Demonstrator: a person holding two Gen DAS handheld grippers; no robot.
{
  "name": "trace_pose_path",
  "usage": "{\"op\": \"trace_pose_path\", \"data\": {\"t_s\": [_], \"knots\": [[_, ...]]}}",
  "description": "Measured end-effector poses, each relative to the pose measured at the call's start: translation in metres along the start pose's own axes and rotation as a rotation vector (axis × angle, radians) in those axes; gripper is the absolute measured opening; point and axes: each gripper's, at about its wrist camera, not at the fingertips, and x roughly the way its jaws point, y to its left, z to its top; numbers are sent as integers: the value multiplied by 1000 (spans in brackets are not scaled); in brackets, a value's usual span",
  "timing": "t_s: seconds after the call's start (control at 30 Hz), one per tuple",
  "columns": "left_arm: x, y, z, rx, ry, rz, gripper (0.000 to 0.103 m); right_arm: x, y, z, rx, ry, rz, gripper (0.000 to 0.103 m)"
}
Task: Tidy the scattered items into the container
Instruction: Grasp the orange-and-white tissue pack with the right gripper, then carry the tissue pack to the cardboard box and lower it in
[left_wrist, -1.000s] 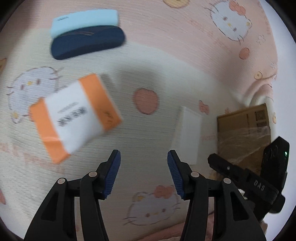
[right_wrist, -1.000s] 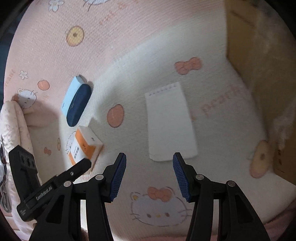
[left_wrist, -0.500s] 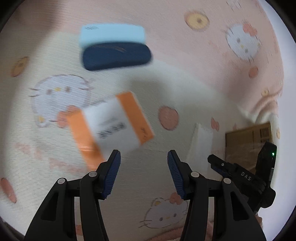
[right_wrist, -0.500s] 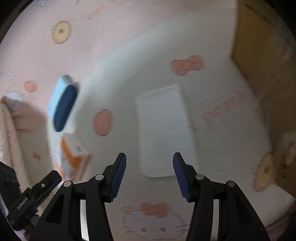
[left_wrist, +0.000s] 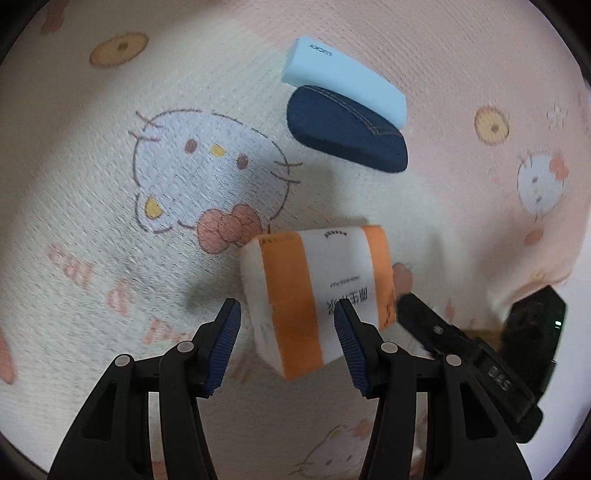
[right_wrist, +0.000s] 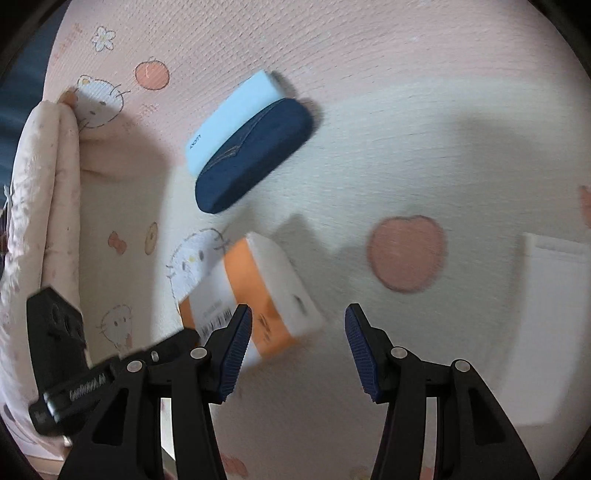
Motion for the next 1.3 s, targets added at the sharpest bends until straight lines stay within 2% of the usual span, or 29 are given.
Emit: {"op": "trace_pose_path", "data": {"t_s": [0.1,0.13,0.23,0.37,0.53,0.63,0.9,1.1,1.3], "knots": [[4,3,0,-24,-1,-37,39,11,3,-3,-17,-8,74,49],[6,3,1,-23,4,-40,39,15,5,-3,-29,-7,71,48],[9,-4,-1,38,-5,-27,38,16,8,-10,-33,-21,35,43],[15,-14,-6,110,50,-63,38,-2,-3,-20,18,-22,11,43],[26,-33,-33,194,116,-94,38,-28,-20,-43,56,10,-75,43],[34,-52,-51,286,159,-86,38,-44,-37,-64,91,15,-114,43],[56,-83,-106,431,280,-88,38,-83,-97,-122,287,22,-84,43],[61,-104,-143,541,333,-48,38,-99,-119,-146,319,50,-86,43],[57,-106,-157,558,310,-18,44,-109,-137,-160,395,-60,-23,43]]}}
